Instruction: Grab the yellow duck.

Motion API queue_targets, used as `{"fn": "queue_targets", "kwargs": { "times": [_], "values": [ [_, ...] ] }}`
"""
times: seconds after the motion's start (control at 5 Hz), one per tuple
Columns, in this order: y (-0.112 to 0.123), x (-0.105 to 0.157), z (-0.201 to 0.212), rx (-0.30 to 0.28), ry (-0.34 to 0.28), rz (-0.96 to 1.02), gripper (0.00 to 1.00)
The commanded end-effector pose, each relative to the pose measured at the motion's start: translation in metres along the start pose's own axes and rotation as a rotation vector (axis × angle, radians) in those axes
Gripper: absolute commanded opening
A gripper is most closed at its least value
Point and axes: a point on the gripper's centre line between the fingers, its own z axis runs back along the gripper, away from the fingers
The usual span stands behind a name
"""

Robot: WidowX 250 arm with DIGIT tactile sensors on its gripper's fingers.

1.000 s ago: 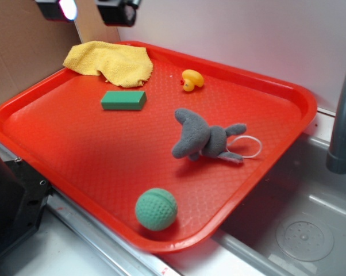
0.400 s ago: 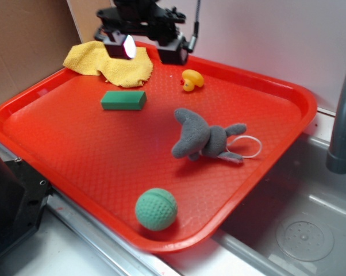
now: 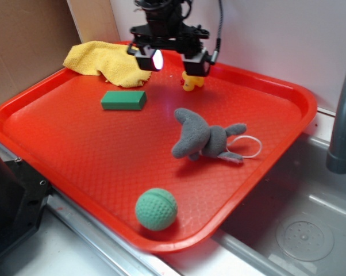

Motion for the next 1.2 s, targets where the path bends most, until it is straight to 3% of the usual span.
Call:
{"fn": "queue_targets", "kwargs": {
  "times": [0.0,0.2,0.6,0.8,1.0],
  "values": [
    [-0.007,0.028,-0.01,-0.029,-0.021,-0.07,0.38],
    [-0.007,0.029,-0.014,-0.029,-0.02,-0.068,0.0],
    [-0.006,0.027,0.003,-0.011,-0.036,-0.103,0.0],
    [0.005,0.012,0.05,0.057,0.077,-0.144,0.0],
    [0.015,-0.009,0.092,0.024,0.112,-0.117,0.0]
  ]
}}
